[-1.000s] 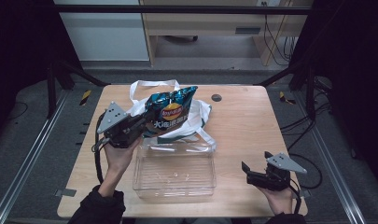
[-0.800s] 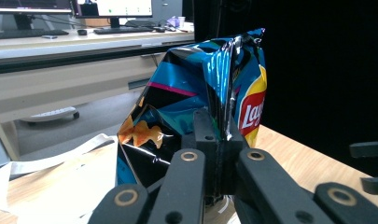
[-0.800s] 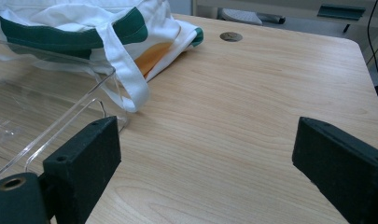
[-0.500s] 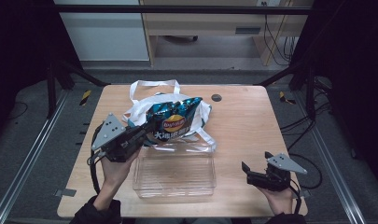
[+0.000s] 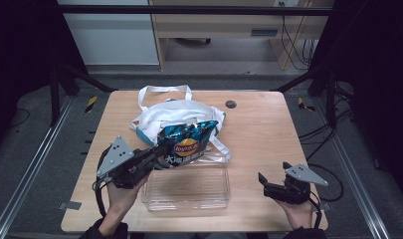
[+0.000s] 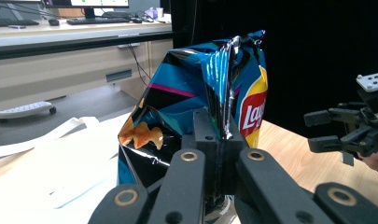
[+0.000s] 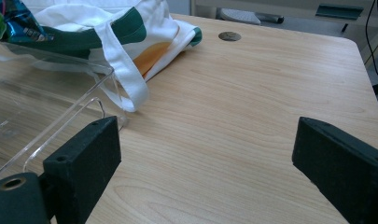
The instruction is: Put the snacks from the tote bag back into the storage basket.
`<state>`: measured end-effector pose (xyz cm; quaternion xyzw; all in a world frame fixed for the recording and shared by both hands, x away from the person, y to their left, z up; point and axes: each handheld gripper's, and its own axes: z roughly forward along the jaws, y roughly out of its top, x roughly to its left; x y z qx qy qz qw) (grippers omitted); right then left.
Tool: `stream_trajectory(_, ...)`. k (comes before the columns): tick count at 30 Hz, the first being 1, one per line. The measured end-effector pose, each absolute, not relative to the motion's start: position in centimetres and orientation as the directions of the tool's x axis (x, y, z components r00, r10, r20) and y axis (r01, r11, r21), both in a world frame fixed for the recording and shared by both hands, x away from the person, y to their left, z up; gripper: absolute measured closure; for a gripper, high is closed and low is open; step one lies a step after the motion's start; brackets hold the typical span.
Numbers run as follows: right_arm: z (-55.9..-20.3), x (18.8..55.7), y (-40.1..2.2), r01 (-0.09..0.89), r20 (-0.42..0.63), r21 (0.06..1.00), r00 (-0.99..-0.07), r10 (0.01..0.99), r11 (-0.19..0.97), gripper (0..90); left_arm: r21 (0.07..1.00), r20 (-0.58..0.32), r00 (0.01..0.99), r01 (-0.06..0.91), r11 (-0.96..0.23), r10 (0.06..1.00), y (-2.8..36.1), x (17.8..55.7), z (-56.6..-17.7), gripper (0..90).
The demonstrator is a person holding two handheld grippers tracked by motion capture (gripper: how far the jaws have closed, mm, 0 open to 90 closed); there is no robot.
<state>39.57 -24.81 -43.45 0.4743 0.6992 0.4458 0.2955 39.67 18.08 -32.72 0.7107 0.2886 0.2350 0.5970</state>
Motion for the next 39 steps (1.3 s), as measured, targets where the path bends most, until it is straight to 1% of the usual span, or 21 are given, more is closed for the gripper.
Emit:
stream_trajectory(8,-43.4,39.4,-24.9,0.397,0.015,0.906,-0.373,0.928,0.145,8.2,0.981,-0.027,0.731,0.15,-0.121,0.682,18.0,39.0,-33.5,90.0)
stream_trajectory(16,-43.4,39.3,-24.8,0.394,0.008,0.906,-0.377,0.926,0.153,8.2,0.971,-0.045,0.74,0.191,-0.146,0.671,17.8,38.5,-35.1,90.0)
stream_trajectory(24,-43.4,39.3,-24.8,0.394,0.011,0.907,-0.376,0.926,0.149,8.2,0.955,-0.053,0.753,0.231,-0.188,0.656,16.9,38.6,-36.9,90.0)
stream_trajectory(39,-43.4,39.3,-24.8,0.394,0.009,0.907,-0.378,0.926,0.152,8.2,0.938,-0.097,0.757,0.286,-0.194,0.646,16.7,38.8,-38.6,90.0)
